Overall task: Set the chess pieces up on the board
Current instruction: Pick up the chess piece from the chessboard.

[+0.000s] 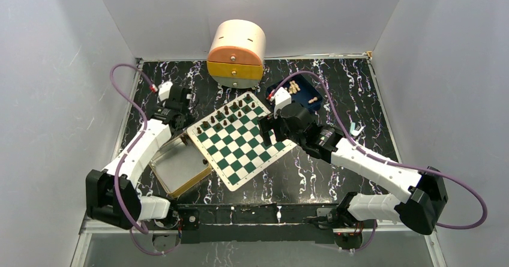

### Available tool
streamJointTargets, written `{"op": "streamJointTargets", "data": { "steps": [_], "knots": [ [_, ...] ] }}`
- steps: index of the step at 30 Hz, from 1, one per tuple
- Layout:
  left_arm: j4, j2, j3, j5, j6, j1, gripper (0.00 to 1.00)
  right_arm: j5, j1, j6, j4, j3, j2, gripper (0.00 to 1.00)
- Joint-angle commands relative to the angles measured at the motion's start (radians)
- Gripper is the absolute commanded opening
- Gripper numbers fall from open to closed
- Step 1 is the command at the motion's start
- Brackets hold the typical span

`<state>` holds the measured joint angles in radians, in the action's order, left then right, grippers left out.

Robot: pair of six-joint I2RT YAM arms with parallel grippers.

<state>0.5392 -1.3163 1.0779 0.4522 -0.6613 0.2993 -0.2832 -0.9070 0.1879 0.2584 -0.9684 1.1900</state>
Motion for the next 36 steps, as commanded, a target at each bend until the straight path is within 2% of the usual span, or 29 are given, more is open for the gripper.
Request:
{"op": "streamJointTargets", "data": {
  "steps": [1, 4, 12, 23, 36],
  "knots": [
    [0.007, 0.098, -0.140, 0.006, -0.166, -0.091, 0.27, 0.007, 0.005, 0.000, -0.049, -0.007, -0.028, 0.99],
    [-0.056, 0.119, -0.210, -0.053, -0.170, -0.134, 0.24, 0.007, 0.005, 0.001, -0.041, -0.015, -0.027, 0.99],
    [-0.161, 0.109, -0.327, -0.063, -0.158, -0.153, 0.17, 0.015, 0.005, 0.007, -0.044, -0.018, -0.017, 0.99],
    [-0.264, 0.099, -0.429, -0.095, -0.162, -0.155, 0.16, 0.022, 0.005, 0.004, -0.048, -0.030, 0.002, 0.99],
    [-0.348, 0.058, -0.470, -0.116, -0.153, -0.155, 0.16, 0.023, 0.005, 0.007, -0.055, -0.017, -0.011, 0.99]
  ]
}}
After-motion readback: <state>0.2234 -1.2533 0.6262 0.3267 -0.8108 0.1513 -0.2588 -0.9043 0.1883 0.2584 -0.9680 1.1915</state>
